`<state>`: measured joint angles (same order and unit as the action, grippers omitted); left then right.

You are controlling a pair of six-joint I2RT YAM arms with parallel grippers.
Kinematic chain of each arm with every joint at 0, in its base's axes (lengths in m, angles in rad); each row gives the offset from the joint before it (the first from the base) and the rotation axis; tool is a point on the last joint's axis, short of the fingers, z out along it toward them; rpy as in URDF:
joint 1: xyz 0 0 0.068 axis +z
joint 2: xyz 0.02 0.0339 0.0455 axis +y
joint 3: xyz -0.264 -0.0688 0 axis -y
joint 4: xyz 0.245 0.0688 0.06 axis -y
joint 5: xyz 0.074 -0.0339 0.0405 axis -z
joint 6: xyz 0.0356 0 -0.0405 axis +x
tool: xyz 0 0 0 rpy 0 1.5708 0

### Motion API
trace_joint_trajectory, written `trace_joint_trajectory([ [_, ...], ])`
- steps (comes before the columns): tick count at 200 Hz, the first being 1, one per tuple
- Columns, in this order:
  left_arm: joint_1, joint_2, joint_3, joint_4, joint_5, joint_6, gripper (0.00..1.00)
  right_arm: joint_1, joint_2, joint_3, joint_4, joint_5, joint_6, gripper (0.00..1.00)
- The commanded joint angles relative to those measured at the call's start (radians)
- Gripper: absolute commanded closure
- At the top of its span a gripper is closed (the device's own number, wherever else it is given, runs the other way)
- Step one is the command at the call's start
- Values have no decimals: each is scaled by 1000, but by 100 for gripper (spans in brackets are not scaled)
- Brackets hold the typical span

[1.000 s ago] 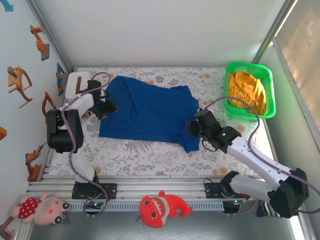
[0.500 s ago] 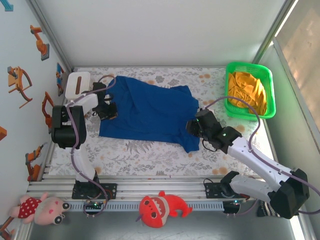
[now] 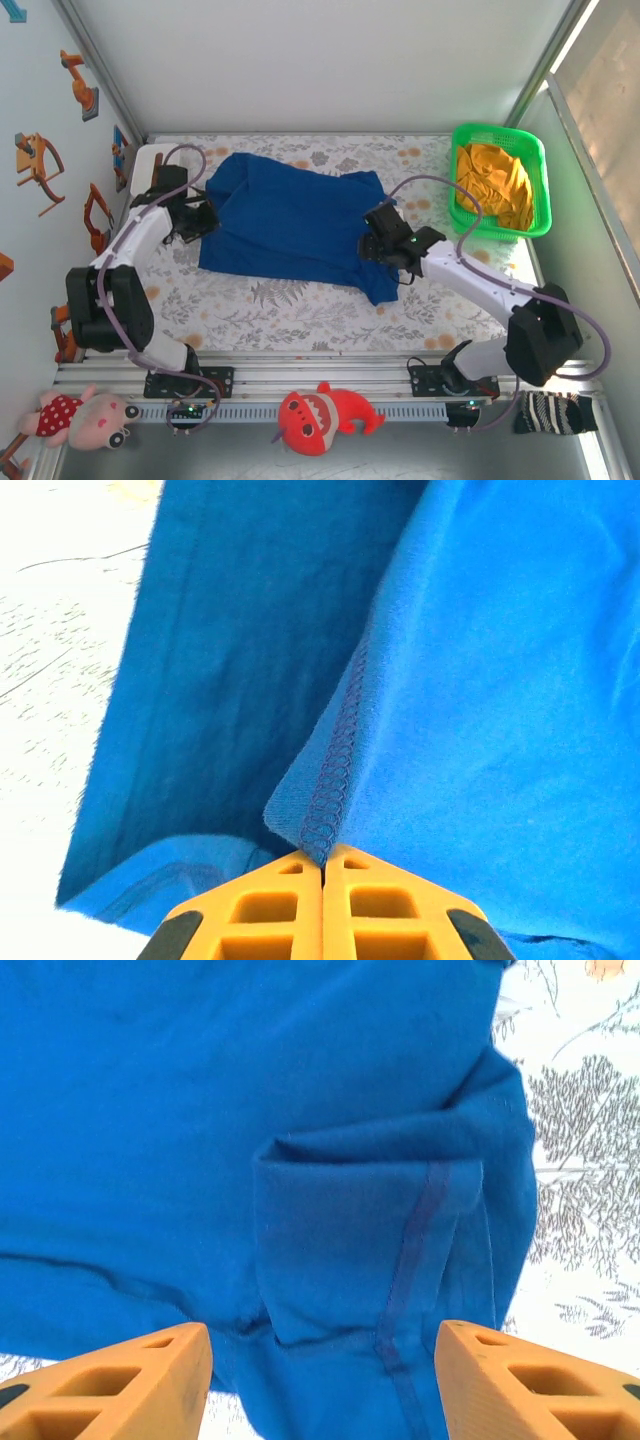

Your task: Fold the inside-out t-shirt

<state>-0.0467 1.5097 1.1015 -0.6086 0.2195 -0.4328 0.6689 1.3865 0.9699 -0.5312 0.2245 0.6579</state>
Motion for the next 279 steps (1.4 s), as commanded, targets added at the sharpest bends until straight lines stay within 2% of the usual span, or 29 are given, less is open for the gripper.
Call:
trace_joint_trajectory([
  [1,39,-60,-44,-38,22,-18,100,-16,46,45,-29,78,-27,40],
  [25,62,-81,-48,-55,34,-5,100,-46,78,28,3,52,-21,42],
  [55,75,-81,-47,-56,42,3,100,-76,107,-7,42,25,-20,51],
  [96,75,-71,-48,-51,49,7,100,-123,124,-57,120,-12,-20,52],
  [120,76,-68,-49,-51,52,11,100,-138,144,-50,156,-53,-23,58],
  [171,76,-68,-58,-42,60,6,100,-175,219,-18,201,-103,-28,60],
  [183,76,-67,-57,-43,58,7,100,-178,234,-7,206,-113,-34,67],
  [192,76,-68,-55,-44,59,8,100,-180,241,2,206,-122,-39,77],
  [200,76,-67,-56,-44,57,8,100,-180,241,8,206,-129,-45,90],
  [206,76,-67,-58,-45,57,8,100,-180,233,10,207,-135,-46,100],
  [247,89,-59,-15,-50,57,1,100,-192,32,59,136,-145,-64,100],
  [279,119,-34,145,-81,81,-28,100,-237,-134,267,-1,-134,-120,100],
])
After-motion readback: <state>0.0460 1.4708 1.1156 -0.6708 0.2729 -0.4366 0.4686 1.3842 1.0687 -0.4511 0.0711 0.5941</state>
